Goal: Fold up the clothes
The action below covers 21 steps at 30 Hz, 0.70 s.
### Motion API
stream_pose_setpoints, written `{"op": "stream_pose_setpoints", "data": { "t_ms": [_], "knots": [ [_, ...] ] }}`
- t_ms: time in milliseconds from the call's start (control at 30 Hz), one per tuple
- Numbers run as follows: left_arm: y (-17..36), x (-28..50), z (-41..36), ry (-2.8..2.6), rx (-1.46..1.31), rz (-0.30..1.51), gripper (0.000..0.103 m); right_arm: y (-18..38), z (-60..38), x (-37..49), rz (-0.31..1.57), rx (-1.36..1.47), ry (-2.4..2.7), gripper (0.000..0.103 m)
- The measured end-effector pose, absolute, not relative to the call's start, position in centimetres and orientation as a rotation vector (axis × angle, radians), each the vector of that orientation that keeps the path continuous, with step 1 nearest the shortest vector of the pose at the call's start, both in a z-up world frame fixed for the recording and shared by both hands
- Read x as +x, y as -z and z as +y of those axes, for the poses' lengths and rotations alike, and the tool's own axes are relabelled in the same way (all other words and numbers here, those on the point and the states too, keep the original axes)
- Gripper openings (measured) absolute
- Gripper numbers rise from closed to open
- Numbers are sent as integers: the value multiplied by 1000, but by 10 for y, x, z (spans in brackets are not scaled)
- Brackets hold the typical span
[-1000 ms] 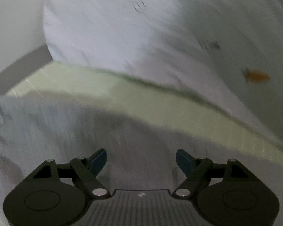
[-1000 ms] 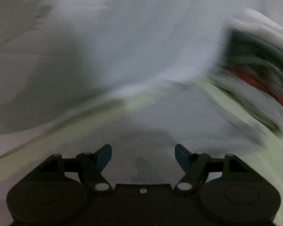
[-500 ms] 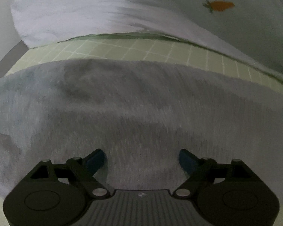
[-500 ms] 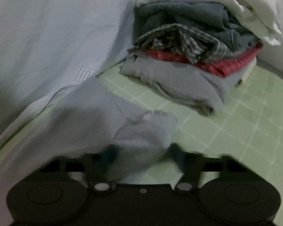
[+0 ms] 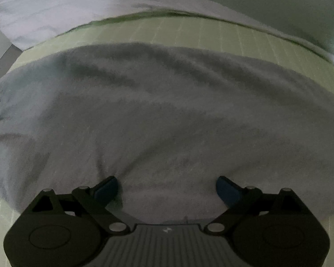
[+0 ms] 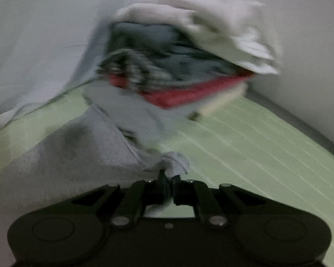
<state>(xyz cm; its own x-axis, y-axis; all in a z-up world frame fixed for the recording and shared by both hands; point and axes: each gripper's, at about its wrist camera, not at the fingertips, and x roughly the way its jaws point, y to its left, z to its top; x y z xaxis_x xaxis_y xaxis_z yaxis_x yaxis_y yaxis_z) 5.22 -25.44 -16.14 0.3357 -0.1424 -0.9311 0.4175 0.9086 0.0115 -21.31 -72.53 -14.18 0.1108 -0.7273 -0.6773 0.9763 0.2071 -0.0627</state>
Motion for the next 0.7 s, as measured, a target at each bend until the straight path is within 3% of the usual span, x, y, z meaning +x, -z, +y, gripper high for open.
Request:
{"op": "stream_pose_setpoints", "data": {
  "t_ms": [433,500,567,700],
  "knots": [
    [148,26,-216,353,153,1204,95,129,-672,-280,739,357,1380,8],
    [145,25,-207,341,123,1197,95,124,-666,-278,724,349,1385,14],
    [142,23,-197,327,98,1187,95,119,-661,-277,706,339,1396,29],
    [134,20,-178,296,78,1166,95,108,-646,-269,682,290,1402,46]
  ]
}}
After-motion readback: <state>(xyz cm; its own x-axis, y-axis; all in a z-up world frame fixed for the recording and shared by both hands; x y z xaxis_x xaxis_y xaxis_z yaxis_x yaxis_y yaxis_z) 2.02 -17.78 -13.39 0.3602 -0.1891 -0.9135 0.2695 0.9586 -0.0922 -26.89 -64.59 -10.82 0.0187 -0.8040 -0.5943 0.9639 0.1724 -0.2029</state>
